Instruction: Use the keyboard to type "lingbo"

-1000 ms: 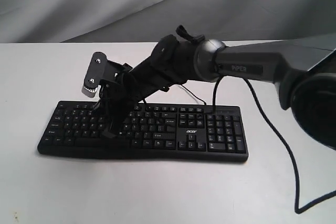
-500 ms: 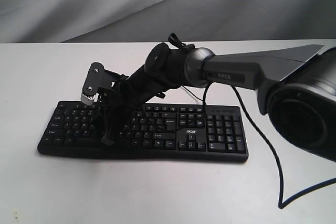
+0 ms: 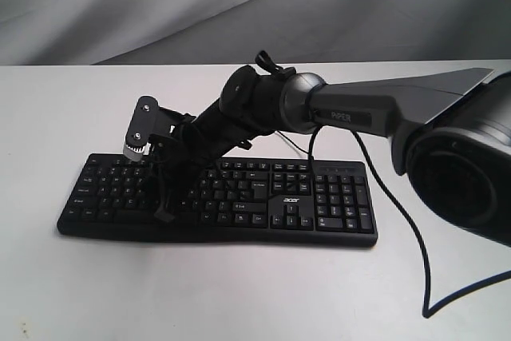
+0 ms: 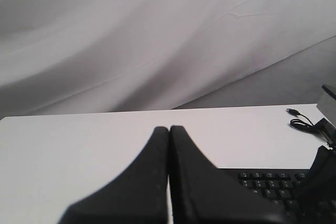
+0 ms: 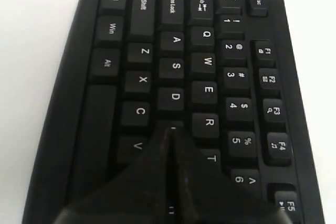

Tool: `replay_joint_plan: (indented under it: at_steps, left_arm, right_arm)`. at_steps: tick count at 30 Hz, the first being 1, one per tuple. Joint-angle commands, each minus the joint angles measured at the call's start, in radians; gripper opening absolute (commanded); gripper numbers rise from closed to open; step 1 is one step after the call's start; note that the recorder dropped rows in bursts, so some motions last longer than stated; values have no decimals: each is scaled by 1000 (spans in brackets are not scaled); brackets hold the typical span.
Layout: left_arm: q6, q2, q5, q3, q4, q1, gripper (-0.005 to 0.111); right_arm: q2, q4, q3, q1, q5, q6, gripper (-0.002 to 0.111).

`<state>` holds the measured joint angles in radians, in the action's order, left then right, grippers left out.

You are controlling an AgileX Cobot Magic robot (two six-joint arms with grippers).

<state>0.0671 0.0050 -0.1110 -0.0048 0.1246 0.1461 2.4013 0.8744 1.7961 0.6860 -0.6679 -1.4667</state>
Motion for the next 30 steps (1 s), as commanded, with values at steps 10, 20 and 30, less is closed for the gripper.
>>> replay_joint_plan:
  at_steps: [10,20,30]
  left_arm:
    - [2,-5,10,5,0,-7,1]
    - [2,-5,10,5,0,-7,1]
    - [2,-5,10,5,0,-7,1]
  right_arm:
    - [-39,-51,9,0,-39,46,0]
    - [-58,-56,-39,14,-57,48,0]
    - [-28,-47,-39,14,-44,43,0]
